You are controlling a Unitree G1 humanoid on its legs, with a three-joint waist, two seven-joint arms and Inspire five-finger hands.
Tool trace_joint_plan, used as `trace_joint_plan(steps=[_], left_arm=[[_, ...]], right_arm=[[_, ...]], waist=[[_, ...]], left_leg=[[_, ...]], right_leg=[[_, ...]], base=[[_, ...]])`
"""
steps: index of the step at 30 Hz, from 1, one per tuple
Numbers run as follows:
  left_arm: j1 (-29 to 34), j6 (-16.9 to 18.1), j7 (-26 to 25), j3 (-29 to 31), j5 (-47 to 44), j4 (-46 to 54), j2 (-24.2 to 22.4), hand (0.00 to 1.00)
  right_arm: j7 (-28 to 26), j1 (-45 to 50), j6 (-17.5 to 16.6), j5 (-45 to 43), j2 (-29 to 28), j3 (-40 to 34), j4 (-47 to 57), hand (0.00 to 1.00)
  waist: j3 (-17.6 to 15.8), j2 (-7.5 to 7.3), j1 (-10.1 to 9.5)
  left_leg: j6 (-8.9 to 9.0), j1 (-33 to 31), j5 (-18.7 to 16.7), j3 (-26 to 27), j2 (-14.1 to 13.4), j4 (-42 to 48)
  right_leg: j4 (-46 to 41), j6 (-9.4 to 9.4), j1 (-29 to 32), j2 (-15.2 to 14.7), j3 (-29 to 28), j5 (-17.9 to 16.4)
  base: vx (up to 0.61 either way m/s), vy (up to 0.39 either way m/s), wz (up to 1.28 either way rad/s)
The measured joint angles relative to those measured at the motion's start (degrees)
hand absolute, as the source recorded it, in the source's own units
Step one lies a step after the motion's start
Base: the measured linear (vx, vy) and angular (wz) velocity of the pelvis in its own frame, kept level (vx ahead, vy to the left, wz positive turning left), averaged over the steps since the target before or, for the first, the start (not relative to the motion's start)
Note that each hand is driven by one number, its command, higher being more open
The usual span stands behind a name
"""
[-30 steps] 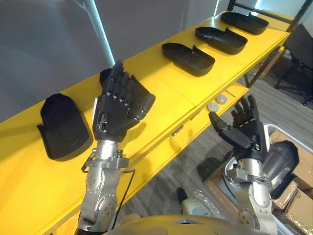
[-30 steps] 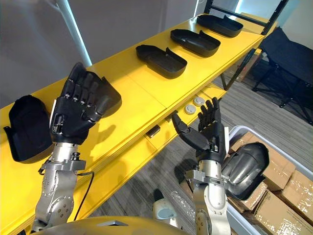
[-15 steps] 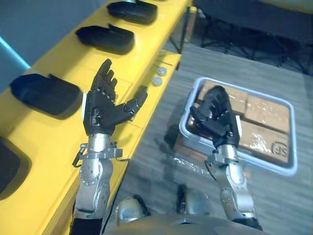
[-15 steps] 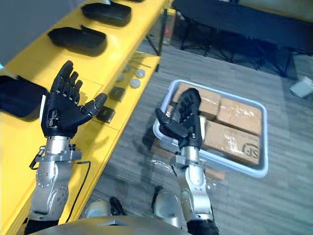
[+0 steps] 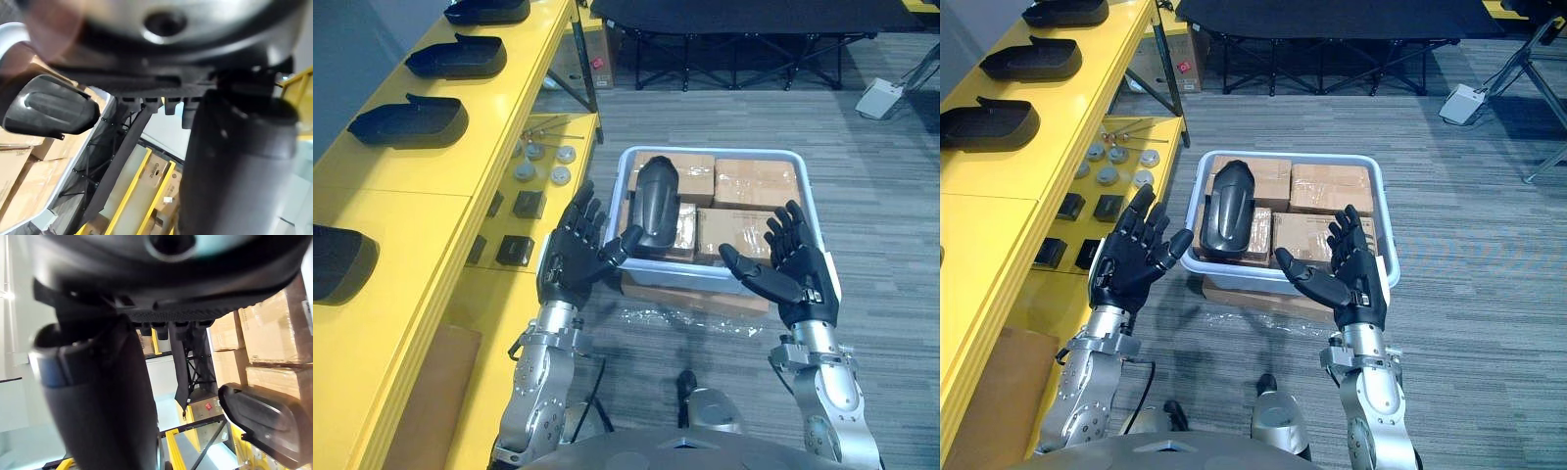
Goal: Walk over and take three plastic housings, then place them on the shelf
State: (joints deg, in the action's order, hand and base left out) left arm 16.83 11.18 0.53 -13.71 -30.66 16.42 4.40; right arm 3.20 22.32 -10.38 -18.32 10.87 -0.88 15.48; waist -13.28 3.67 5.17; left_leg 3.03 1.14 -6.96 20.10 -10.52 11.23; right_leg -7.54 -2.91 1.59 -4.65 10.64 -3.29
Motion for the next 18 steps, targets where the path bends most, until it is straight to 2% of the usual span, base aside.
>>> trace_joint_plan(steps=[4,8,11,13,16,18], left_arm=[[0.3,-1.3,0.9,0.1,1.4,0.0,0.3,1.00],[-0.5,-5.1,0.1,0.6,4.6,-0.3,1.9,1.00],[-2.9,-8.2,-0.4,1.7,6.2,-3.3,3.2,1.00],[-4.5,-9.3,-0.4,1.7,7.2,-5.9,3.7,1.00],[-7.1,-11.6,-0.4,1.7,8.8,-11.3,5.4,1.00],[-7.6,-12.3,-0.5,1.7,8.8,-13.8,5.9,1.00]], right_arm=[[2.6,-1.2,-0.1,-0.2,-1.3,1.8,-3.0,1.00],[3.6,-4.8,0.0,-1.1,-2.2,0.2,-10.9,1.00],[4.9,-13.5,1.3,-1.3,-1.3,-5.3,-21.9,1.00],[6.6,-18.7,1.9,-3.0,0.8,-8.7,-27.6,1.00],[13.4,-32.8,3.4,-5.6,9.2,-13.5,-37.8,1.00],[15.4,-38.9,3.9,-6.4,13.1,-14.4,-42.0,1.00]], waist=[[-0.4,-1.80,-1.79],[-0.3,-2.46,-2.13],[-1.5,-2.86,-2.56],[-2.3,-2.91,-3.56],[-6.9,-2.62,-5.31],[-9.0,-1.92,-6.16]], left_leg=[[0.49,-0.1,-0.3,1.8,1.5,-0.3],[-0.80,-1.6,-1.4,1.7,3.0,0.6],[-1.99,-4.9,-2.9,-0.2,3.4,4.6],[-2.28,-6.8,-3.7,-1.2,3.4,6.8],[-2.89,-11.1,-4.1,-3.9,3.9,10.4],[-3.09,-12.5,-4.2,-4.6,4.2,11.4]], right_leg=[[1.3,-1.58,0.6,-0.9,-1.4,1.8],[4.9,-2.93,0.1,-2.6,-1.2,4.3],[7.7,-3.35,-0.7,-3.3,0.5,6.8],[8.9,-3.55,-0.8,-3.5,1.5,7.8],[11.6,-3.82,-0.6,-4.1,3.7,10.4],[12.0,-4.01,-0.4,-4.3,4.6,10.9]], base=[[0.00,0.105,-0.17],[0.00,0.136,0.01],[-0.03,0.101,0.17],[-0.09,0.054,0.24],[-0.19,0.061,0.36],[-0.15,0.026,0.21]])
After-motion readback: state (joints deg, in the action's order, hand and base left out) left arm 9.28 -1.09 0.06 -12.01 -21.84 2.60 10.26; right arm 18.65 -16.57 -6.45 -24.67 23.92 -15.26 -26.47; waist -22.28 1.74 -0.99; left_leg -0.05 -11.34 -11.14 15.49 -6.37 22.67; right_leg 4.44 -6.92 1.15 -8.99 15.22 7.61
